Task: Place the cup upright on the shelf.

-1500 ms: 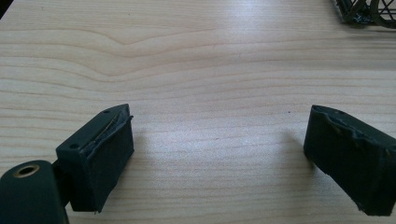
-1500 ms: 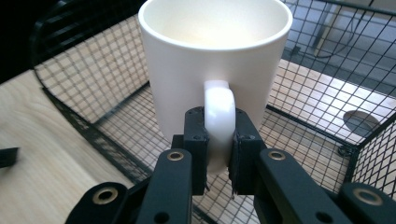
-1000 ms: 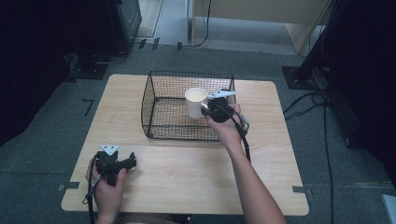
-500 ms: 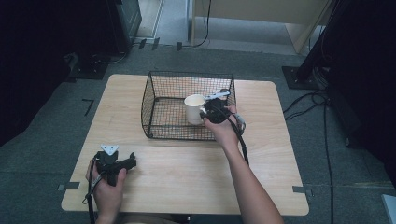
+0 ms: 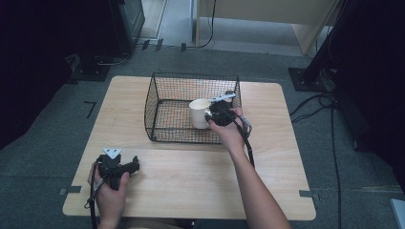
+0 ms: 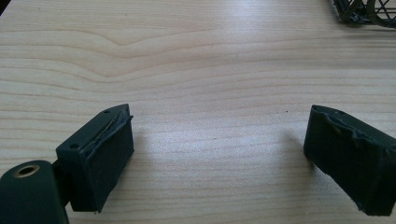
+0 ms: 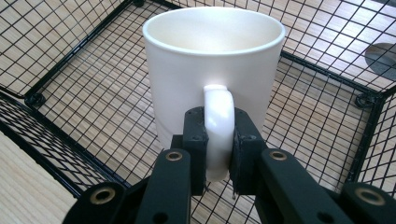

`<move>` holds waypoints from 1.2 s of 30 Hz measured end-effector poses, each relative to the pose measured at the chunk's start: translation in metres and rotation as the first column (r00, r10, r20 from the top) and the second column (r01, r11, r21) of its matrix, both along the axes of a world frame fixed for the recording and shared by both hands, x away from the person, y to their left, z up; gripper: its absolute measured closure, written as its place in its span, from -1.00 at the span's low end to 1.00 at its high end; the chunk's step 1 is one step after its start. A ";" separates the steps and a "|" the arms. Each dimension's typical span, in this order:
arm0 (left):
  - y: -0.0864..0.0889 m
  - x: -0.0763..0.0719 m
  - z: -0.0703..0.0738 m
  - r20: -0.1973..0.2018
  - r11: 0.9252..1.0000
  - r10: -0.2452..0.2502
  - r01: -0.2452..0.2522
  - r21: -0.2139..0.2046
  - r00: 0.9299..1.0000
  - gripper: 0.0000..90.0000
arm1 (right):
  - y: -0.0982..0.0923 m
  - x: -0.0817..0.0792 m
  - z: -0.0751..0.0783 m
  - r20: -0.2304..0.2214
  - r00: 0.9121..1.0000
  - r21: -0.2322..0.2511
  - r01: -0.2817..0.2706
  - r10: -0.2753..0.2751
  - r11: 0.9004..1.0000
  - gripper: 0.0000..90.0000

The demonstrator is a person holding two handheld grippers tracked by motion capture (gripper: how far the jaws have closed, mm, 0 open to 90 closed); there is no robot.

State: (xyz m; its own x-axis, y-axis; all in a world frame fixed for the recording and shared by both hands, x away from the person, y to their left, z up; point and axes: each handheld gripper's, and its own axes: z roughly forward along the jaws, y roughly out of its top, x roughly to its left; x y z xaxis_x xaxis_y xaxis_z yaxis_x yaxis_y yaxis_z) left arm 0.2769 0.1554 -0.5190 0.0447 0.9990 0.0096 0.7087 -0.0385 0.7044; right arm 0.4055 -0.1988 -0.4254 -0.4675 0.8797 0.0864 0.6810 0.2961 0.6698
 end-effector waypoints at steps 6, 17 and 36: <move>0.000 0.000 0.000 0.000 1.000 0.000 0.000 0.000 1.000 -0.81 | -0.001 -0.004 0.007 0.029 0.999 0.013 0.016 -0.016 1.000 0.70; -0.001 0.000 0.000 -0.001 1.000 0.001 -0.001 0.000 1.000 -0.81 | -0.001 -0.004 0.006 0.037 0.999 0.009 0.017 -0.017 1.000 0.71; -0.001 0.000 0.000 -0.001 1.000 0.001 -0.001 0.000 1.000 -0.81 | -0.003 -0.045 0.034 0.161 0.986 0.068 -0.065 0.054 0.996 -0.20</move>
State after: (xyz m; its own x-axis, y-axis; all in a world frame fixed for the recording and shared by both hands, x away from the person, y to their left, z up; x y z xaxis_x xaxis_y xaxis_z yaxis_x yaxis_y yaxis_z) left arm 0.2770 0.1547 -0.5189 0.0438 0.9990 0.0098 0.7093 -0.0380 0.7039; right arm 0.3609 -0.2023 -0.3916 -0.5318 0.8440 0.0700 0.5472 0.2794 0.7890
